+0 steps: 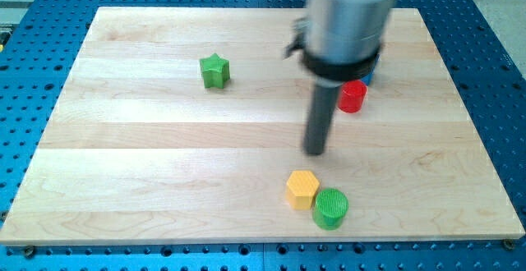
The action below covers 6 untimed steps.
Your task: Move the red circle close to the triangle
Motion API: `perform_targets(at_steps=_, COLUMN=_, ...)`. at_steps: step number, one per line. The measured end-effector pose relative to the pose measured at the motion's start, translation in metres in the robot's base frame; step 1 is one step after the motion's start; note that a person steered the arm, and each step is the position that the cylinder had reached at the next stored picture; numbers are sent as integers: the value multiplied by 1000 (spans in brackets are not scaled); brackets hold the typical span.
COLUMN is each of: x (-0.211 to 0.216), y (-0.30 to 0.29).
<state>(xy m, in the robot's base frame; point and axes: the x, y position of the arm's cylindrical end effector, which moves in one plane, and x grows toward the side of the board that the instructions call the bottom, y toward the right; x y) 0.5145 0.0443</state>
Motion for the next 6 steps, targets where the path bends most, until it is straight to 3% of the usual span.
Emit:
perform_targets(at_steps=2, x=-60, y=25)
perform_targets(at_steps=4, x=-72, y=87)
perform_targets(at_steps=6, x=-73, y=59)
